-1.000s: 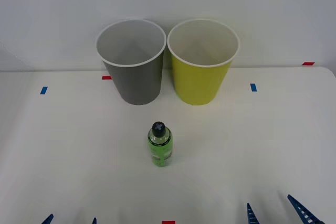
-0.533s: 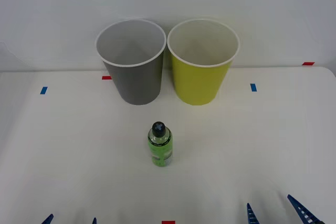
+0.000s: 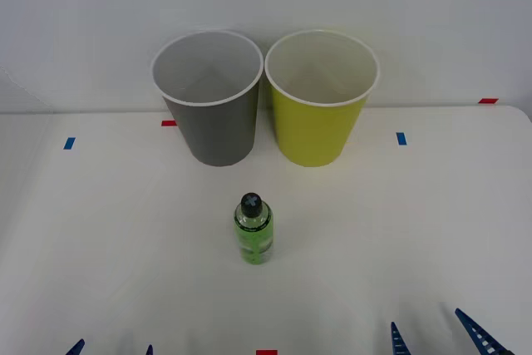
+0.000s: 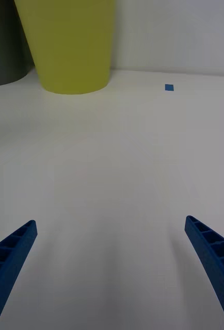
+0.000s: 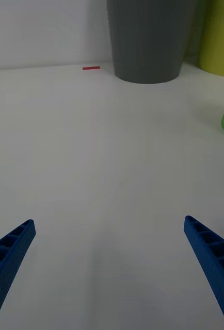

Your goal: Put cans in the gray bin and PET bottles in the light green bin.

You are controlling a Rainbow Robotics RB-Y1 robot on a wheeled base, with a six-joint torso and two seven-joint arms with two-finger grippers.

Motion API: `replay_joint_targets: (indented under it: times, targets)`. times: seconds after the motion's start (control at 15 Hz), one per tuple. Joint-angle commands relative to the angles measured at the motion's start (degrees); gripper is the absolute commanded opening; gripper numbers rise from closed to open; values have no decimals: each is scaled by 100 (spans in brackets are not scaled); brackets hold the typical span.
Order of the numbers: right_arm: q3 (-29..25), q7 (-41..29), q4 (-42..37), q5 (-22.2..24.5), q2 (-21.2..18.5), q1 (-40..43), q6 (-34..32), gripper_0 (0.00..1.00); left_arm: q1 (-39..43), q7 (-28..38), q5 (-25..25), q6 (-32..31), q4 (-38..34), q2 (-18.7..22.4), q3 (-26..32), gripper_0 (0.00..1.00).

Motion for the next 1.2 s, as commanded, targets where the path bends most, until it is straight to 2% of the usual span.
replay_joint_targets:
  times: [0.07,1.2]
  targets:
    - [0,0,0,0,0,0,0,100,0,0,0,0,0,0,0,100]
    - [0,0,0,0,0,0,0,100,0,0,0,0,0,0,0,100]
